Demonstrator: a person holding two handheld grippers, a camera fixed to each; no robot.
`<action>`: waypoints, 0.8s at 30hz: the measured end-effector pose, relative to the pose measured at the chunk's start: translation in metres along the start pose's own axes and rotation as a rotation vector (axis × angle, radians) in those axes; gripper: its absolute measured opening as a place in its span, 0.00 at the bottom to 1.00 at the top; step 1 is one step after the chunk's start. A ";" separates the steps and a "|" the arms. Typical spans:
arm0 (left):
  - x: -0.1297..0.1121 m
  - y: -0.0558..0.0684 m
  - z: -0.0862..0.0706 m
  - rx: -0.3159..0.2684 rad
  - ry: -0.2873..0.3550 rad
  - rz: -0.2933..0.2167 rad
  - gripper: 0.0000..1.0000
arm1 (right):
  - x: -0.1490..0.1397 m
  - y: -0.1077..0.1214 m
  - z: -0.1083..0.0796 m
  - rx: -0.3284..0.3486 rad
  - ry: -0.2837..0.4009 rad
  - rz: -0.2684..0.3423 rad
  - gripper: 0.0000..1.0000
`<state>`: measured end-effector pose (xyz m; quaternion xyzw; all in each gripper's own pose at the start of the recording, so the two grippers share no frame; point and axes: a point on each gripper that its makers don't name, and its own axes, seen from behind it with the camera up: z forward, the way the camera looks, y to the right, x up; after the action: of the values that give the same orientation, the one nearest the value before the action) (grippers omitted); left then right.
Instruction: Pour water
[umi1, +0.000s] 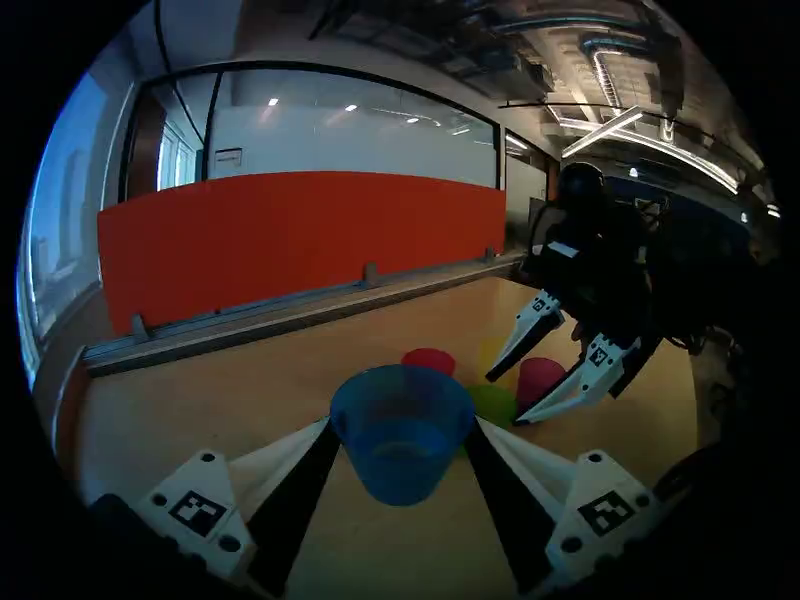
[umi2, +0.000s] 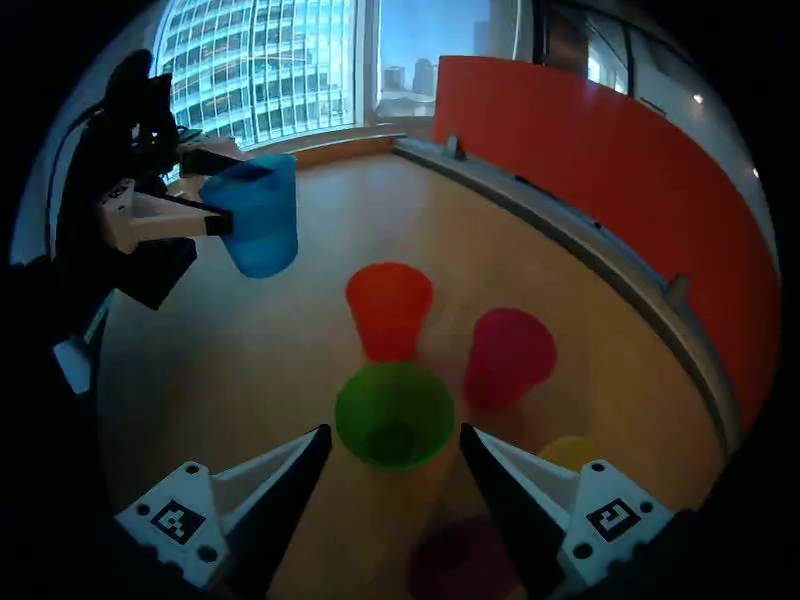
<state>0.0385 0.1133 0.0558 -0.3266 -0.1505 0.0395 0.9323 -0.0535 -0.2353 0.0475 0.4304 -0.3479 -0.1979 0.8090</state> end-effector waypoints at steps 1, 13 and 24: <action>0.001 0.000 -0.001 0.000 0.002 0.001 0.86 | 0.000 0.000 0.001 -0.001 -0.004 0.001 1.00; 0.006 0.002 -0.003 -0.003 0.011 0.006 0.86 | -0.002 -0.004 0.017 -0.004 -0.037 0.020 1.00; 0.003 0.002 -0.005 -0.001 0.008 0.008 0.86 | -0.003 -0.004 0.026 -0.023 -0.052 0.057 0.94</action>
<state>0.0432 0.1120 0.0517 -0.3278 -0.1456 0.0420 0.9325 -0.0752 -0.2499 0.0531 0.4056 -0.3786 -0.1899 0.8100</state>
